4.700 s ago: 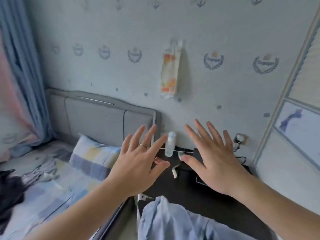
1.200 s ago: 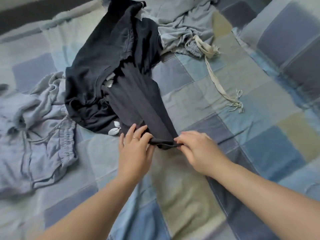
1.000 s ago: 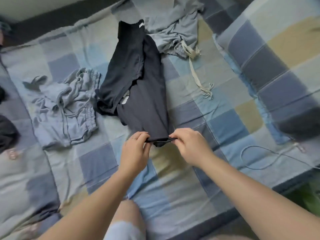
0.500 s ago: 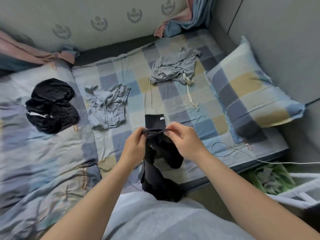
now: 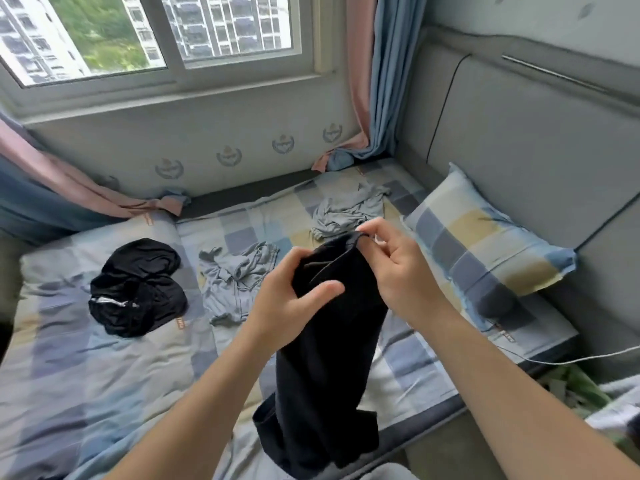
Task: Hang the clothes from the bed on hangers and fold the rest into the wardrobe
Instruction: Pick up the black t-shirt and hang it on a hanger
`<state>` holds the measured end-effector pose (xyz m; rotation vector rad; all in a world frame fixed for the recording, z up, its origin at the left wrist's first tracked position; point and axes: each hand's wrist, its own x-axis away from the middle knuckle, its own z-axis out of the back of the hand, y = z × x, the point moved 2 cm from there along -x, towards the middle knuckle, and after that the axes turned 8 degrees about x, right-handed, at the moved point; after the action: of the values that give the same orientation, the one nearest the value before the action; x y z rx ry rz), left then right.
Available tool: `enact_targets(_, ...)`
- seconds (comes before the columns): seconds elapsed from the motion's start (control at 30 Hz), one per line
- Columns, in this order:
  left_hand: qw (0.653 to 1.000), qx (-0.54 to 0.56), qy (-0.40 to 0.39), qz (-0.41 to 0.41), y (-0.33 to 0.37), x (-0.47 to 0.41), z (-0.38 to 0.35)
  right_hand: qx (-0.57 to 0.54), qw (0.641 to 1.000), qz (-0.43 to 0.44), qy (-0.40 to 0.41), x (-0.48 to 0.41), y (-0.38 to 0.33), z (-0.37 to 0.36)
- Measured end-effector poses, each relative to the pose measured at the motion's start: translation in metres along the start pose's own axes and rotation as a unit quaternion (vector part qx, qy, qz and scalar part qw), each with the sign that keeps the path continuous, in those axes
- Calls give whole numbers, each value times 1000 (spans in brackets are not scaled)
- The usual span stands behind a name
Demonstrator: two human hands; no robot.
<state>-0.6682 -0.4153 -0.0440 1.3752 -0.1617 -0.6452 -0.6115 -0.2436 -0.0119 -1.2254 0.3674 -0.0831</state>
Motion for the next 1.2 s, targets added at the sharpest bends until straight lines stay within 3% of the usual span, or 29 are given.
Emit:
enact_targets(0.13, 994, -112, 9, -9, 0, 30, 16, 3, 1000, 10, 18, 16, -32, -26)
enact_targets(0.3, 982, -151, 110, 13, -11, 58, 55, 40, 999, 24, -3, 20, -53, -47)
enact_targets(0.63, 948, -225, 217, 60, -8, 74, 110, 135, 990, 42, -16, 0, -69, -56)
enact_targets(0.83, 929, -223, 263, 135, -15, 74, 143, 144, 984, 75, 76, -31, -83, -37)
enact_targets(1.0, 930, -236, 207, 191, -7, 60, 162, 156, 967, 98, 177, -60, -107, -27)
enact_targets(1.1, 959, -47, 174, 218, 2, 51, 167, 186, 962, 90, 179, -77, -112, -26)
enact_targets(1.2, 946, 129, 149, 257, 15, 44, 158, 193, 968, 46, 151, -89, -106, -31)
